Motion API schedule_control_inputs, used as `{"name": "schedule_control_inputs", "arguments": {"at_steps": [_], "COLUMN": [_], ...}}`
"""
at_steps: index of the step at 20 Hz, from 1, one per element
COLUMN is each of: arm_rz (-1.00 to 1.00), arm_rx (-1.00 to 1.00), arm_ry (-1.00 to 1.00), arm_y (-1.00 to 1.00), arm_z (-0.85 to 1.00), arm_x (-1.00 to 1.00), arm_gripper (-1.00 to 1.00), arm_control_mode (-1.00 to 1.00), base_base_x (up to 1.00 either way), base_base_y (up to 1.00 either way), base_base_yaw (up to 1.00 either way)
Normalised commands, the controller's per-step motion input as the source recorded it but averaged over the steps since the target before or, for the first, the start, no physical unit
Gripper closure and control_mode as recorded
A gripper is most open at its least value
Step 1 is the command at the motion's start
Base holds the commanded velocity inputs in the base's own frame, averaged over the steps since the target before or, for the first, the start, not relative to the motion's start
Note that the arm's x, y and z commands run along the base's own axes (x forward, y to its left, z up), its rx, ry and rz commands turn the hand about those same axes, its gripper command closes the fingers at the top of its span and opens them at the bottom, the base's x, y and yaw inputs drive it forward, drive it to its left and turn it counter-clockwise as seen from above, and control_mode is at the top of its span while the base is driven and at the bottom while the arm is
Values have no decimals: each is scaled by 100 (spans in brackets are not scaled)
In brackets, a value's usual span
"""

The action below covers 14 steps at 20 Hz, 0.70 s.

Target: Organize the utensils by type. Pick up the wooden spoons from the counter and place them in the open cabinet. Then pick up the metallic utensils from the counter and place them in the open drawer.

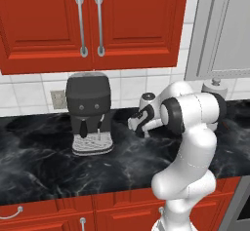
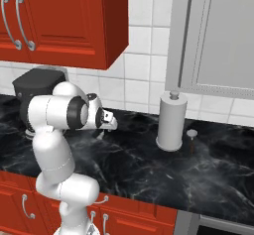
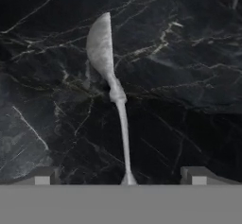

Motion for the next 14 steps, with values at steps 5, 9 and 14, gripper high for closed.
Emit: {"name": "schedule_control_inputs", "arguments": {"at_steps": [5,9,14], "arm_rz": [0,0,0], "arm_rx": [0,0,0], "arm_ry": [0,0,0], "arm_y": [0,0,-1], "arm_z": [-39,-38,-33], "arm_x": [30,26,26], "arm_gripper": [-100,-100,-100], "arm_control_mode": [-100,-100,-100], "base_base_x": [0,0,0], "base_base_y": [0,0,0], "base_base_yaw": [0,0,0]}}
